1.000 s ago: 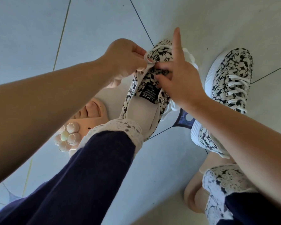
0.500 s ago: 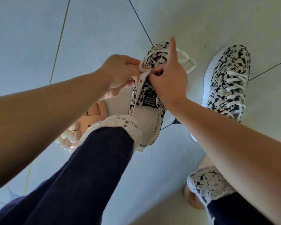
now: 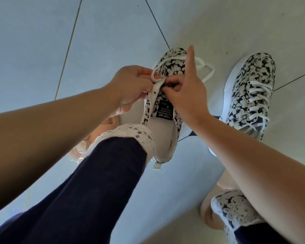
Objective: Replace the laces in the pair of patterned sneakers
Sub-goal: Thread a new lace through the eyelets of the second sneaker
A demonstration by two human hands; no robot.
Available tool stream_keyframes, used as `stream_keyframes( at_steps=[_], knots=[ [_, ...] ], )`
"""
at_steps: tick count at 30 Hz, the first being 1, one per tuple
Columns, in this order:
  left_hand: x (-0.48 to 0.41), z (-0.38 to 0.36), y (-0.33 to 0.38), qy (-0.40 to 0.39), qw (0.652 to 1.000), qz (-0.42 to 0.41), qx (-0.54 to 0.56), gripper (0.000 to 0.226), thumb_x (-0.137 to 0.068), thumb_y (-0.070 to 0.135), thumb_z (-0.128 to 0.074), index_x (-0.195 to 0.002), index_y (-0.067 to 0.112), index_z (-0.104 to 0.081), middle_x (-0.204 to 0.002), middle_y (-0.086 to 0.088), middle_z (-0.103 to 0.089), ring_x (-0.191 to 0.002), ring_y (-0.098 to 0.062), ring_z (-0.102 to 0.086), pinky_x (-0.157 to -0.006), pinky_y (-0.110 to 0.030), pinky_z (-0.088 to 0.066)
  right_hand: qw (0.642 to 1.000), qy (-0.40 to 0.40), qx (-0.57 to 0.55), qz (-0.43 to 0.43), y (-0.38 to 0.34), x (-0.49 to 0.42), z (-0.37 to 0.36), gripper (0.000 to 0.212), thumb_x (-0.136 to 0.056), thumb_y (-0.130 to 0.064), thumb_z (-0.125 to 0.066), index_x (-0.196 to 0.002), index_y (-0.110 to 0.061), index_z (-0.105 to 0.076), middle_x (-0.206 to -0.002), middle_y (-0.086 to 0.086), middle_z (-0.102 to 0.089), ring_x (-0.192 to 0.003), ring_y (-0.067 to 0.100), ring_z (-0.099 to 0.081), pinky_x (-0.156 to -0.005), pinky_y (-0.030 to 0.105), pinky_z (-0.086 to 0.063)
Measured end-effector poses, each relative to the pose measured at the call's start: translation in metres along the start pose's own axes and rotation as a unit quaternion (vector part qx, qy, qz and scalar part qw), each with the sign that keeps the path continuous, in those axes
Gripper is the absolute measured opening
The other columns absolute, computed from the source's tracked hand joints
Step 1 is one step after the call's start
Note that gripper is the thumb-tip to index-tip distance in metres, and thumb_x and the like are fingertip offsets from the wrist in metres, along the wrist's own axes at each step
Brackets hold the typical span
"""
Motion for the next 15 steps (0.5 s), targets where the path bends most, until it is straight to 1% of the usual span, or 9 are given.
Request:
stream_keyframes(
  at_steps=[1, 3, 7, 10, 12, 15],
  knots=[
    [0.002, -0.001, -0.002, -0.002, 1.000, 0.004, 0.010, 0.034, -0.072, -0.018, -0.053, -0.091, 0.009, -0.062, -0.097, -0.010, -0.069, -0.077, -0.015, -0.061, -0.062, -0.021, -0.049, 1.000, 0.006, 0.002, -0.008, 0.000, -0.001, -0.002, 0.095, -0.079, -0.016, -0.064, -0.149, -0.020, 0.000, -0.079, -0.018, -0.065, -0.065, 0.000, -0.060, -0.066, 0.028, -0.052],
    [0.003, -0.003, -0.004, -0.002, 1.000, 0.007, 0.016, 0.036, -0.072, -0.019, -0.053, -0.093, 0.009, -0.062, -0.098, -0.009, -0.069, -0.077, -0.014, -0.062, -0.060, -0.020, -0.050, 0.999, 0.018, 0.020, -0.023, 0.003, -0.004, -0.002, 0.094, -0.080, -0.019, -0.063, -0.149, -0.019, 0.000, -0.076, -0.016, -0.064, -0.066, 0.001, -0.059, -0.062, 0.027, -0.051],
    [0.005, -0.002, -0.004, 0.012, 1.000, -0.008, -0.001, 0.040, -0.072, -0.019, -0.052, -0.095, 0.013, -0.060, -0.093, -0.002, -0.070, -0.074, -0.010, -0.061, -0.054, -0.016, -0.047, 0.997, 0.010, 0.067, -0.034, 0.005, -0.008, -0.009, 0.091, -0.080, -0.022, -0.061, -0.149, -0.016, -0.002, -0.076, -0.013, -0.066, -0.068, 0.004, -0.061, -0.057, 0.024, -0.047],
    [0.008, -0.001, 0.000, 0.029, 0.999, -0.033, -0.031, 0.044, -0.072, -0.017, -0.054, -0.102, 0.015, -0.058, -0.092, 0.003, -0.069, -0.070, -0.007, -0.059, -0.049, -0.013, -0.043, 0.993, -0.002, 0.114, -0.029, 0.002, -0.010, -0.009, 0.087, -0.081, -0.022, -0.057, -0.149, -0.017, -0.004, -0.078, -0.009, -0.067, -0.072, 0.010, -0.063, -0.063, 0.032, -0.051],
    [0.010, -0.001, 0.002, 0.042, 0.996, -0.052, -0.056, 0.046, -0.073, -0.014, -0.054, -0.107, 0.017, -0.056, -0.096, 0.005, -0.068, -0.072, -0.006, -0.058, -0.050, -0.014, -0.043, 0.989, -0.020, 0.144, -0.013, -0.003, -0.010, -0.010, 0.083, -0.080, -0.020, -0.054, -0.149, -0.017, -0.007, -0.080, -0.006, -0.067, -0.074, 0.016, -0.063, -0.065, 0.037, -0.052],
    [0.013, -0.003, 0.006, 0.057, 0.991, -0.075, -0.099, 0.053, -0.072, -0.012, -0.053, -0.115, 0.019, -0.054, -0.102, 0.008, -0.066, -0.078, -0.007, -0.059, -0.059, -0.015, -0.043, 0.984, -0.040, 0.176, 0.002, -0.012, -0.009, -0.010, 0.079, -0.079, -0.019, -0.052, -0.148, -0.016, -0.012, -0.082, 0.000, -0.066, -0.076, 0.021, -0.062, -0.063, 0.035, -0.050]
  ],
)
Point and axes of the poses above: each hand's wrist, its own x-axis away from the middle knuckle, its own z-axis out of the back of the hand, y = z × x, the point moved 10 cm from there along -x, towards the middle knuckle
